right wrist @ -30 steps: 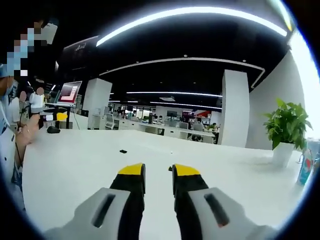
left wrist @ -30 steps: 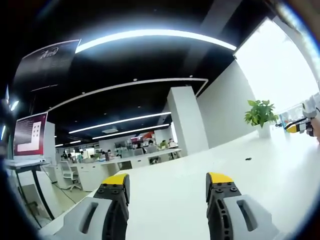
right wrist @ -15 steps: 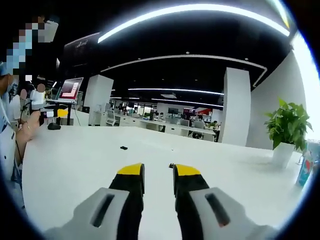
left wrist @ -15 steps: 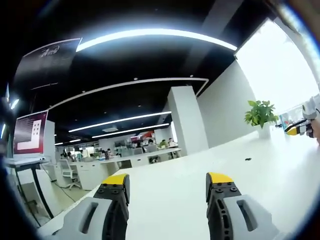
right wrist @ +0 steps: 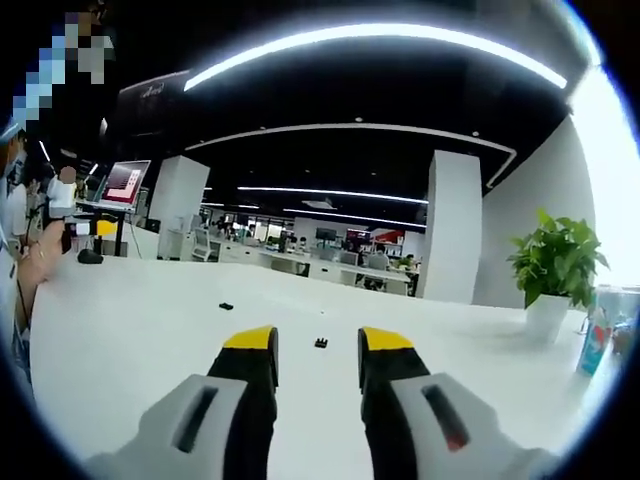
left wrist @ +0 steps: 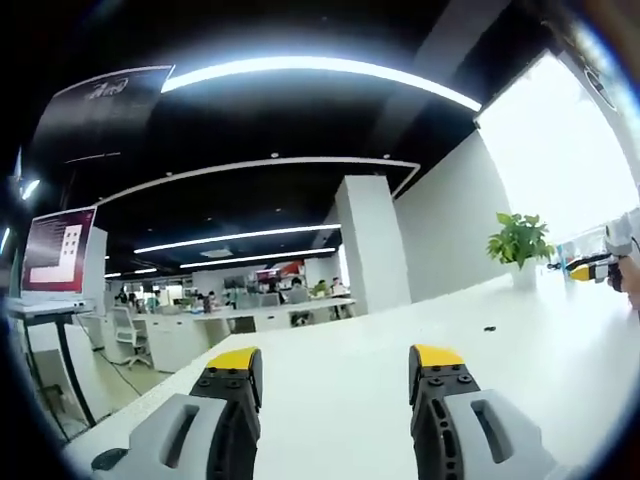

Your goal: Snap the two parts of the plastic buckle together until the buckle closes and remains connected.

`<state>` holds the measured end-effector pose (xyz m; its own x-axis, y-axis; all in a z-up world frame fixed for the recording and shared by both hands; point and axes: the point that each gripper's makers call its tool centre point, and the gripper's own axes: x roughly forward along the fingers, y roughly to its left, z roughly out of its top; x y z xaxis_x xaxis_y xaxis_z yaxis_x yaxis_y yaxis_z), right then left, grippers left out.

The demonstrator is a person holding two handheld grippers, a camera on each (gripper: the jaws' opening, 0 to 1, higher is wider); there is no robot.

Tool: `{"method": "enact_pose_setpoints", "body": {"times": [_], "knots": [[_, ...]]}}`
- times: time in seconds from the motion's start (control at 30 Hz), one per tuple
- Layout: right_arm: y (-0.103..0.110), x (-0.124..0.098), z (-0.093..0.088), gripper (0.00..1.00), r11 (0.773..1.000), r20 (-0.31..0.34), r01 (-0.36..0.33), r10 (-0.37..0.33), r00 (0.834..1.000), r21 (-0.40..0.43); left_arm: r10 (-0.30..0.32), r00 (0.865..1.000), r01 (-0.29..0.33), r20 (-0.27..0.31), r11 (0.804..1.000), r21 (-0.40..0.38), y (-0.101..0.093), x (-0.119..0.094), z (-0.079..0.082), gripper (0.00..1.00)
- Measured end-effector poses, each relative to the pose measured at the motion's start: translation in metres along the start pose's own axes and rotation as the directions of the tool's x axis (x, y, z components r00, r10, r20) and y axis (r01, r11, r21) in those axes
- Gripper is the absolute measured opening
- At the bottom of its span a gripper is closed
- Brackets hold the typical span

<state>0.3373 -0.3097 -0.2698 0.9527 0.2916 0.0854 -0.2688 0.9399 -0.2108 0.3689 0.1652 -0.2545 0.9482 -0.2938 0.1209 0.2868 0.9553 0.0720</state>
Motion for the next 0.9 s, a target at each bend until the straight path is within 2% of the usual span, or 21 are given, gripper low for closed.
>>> {"method": "enact_pose_setpoints", "body": {"times": [0.27,0.4,0.43,0.7,0.9], "knots": [[-0.003,0.0,-0.001,0.33,1.0,-0.007,0.013,-0.013,1.0,-0.007,-0.03,0.999,0.03,0.019,0.999,-0.017,-0.008,0.001,0.014,0.59],[-0.003,0.001,-0.003,0.35,1.0,-0.021,0.014,-0.015,1.0,-0.013,-0.044,0.999,0.044,-0.007,0.999,-0.011,-0.011,0.005,0.014,0.55],[-0.001,0.001,-0.005,0.36,1.0,-0.031,0.009,-0.01,0.999,-0.022,-0.069,0.997,0.069,-0.028,0.998,0.002,-0.017,0.009,0.018,0.53],[0.002,0.001,-0.005,0.36,0.999,-0.035,0.003,-0.004,0.999,-0.035,-0.09,0.995,0.091,-0.032,0.995,0.031,-0.019,0.017,0.036,0.53],[0.004,0.0,-0.005,0.35,0.999,-0.04,-0.005,0.003,0.999,-0.04,-0.114,0.992,0.116,-0.05,0.993,0.029,-0.023,0.025,0.038,0.54]]}}
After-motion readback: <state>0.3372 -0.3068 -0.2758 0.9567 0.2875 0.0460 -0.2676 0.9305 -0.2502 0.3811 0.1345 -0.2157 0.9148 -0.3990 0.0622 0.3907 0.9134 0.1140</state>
